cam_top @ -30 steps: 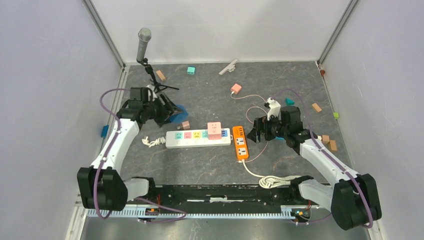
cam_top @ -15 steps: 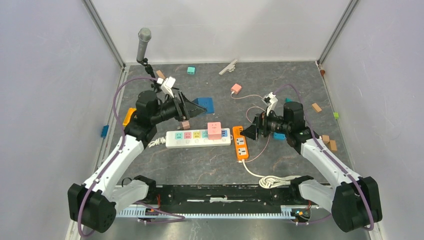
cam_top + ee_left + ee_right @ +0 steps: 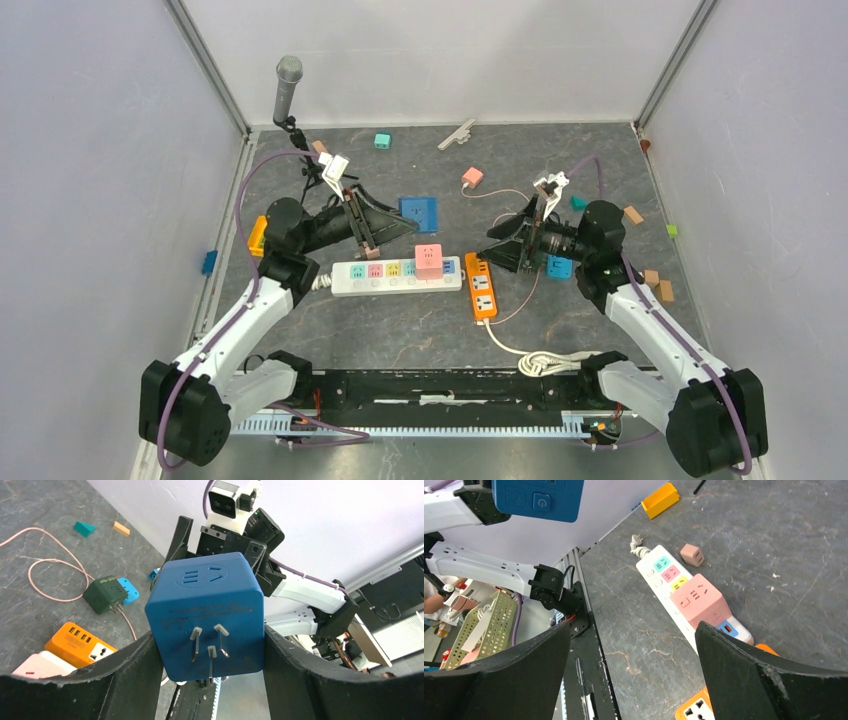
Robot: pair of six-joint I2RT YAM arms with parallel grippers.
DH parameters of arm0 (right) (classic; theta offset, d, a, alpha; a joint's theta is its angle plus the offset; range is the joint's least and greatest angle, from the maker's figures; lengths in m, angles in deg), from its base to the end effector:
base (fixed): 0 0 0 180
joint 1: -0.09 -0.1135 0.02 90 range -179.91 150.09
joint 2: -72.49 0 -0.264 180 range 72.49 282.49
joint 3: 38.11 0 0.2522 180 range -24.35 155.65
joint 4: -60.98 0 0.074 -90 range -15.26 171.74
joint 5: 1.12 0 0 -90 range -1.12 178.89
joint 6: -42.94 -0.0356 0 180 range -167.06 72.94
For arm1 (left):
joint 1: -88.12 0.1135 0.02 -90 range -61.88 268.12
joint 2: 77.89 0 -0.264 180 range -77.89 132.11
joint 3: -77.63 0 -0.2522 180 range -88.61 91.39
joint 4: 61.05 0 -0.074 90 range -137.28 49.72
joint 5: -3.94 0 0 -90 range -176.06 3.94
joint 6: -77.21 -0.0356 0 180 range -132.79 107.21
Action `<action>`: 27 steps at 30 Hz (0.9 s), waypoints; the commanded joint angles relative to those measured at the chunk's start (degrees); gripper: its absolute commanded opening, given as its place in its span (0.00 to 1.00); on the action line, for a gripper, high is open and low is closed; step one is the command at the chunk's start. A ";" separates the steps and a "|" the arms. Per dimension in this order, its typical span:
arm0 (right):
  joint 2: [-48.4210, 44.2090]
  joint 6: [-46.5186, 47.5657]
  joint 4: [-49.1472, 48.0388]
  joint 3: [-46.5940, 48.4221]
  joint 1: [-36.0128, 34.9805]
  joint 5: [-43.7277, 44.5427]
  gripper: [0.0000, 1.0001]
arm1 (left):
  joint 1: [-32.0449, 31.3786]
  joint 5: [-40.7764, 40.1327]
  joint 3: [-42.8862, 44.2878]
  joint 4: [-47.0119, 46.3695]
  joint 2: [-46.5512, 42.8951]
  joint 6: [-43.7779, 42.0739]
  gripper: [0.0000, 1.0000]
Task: Insert the plug
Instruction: Pick up the plug from the center of the board.
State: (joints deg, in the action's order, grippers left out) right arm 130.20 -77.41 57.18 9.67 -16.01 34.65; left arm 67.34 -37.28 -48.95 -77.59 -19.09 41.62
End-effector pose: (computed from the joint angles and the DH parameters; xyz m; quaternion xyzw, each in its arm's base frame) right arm 0.2050 0.0892 0.2831 -0.2201 0.6948 0.5461 0.4129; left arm 0.2055 -0.1066 0.3345 0.1381 0.6459 -0.6370 0.3975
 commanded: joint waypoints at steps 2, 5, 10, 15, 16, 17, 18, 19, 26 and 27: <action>-1.12 -2.17 -6.20 0.34 -0.68 -1.48 0.98 | -0.46 2.52 -0.58 -7.94 -0.61 2.63 0.02; -0.41 -3.07 -6.35 1.12 -1.33 -1.49 0.98 | -0.43 2.47 -0.92 -5.83 -1.28 0.85 0.02; -0.01 -4.55 -7.34 2.43 -3.37 -0.75 0.98 | -0.44 2.47 -1.25 -1.06 -2.46 -3.45 0.02; 0.51 -7.15 -7.97 3.87 -5.38 1.15 0.98 | -0.44 2.59 -1.86 0.41 -3.38 -6.37 0.02; 0.63 -8.00 -7.83 4.09 -5.56 1.89 0.98 | -0.49 2.74 -1.95 1.04 -3.67 -7.69 0.02; 0.84 -8.99 -7.68 4.35 -5.66 2.23 0.98 | -0.48 2.65 -1.95 1.96 -4.12 -9.38 0.02; 1.14 -10.05 -7.54 4.70 -5.86 2.59 0.98 | -0.42 2.73 -1.89 3.48 -4.50 -11.34 0.02; 1.53 -11.21 -6.82 5.09 -5.90 3.00 0.98 | -0.48 2.89 -1.76 5.13 -5.16 -13.90 0.02; 5.33 -17.19 -2.86 7.90 -6.91 1.68 0.98 | -0.64 3.06 0.03 17.86 -9.32 -39.72 0.02; 5.60 -18.09 -3.03 7.99 -7.06 1.52 0.98 | -0.90 4.19 -0.55 17.91 -9.98 -44.49 0.02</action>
State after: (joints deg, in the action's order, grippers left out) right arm 134.92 -90.85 53.61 14.92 -22.33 36.44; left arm 67.08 -35.88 -50.78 -63.86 -25.97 17.97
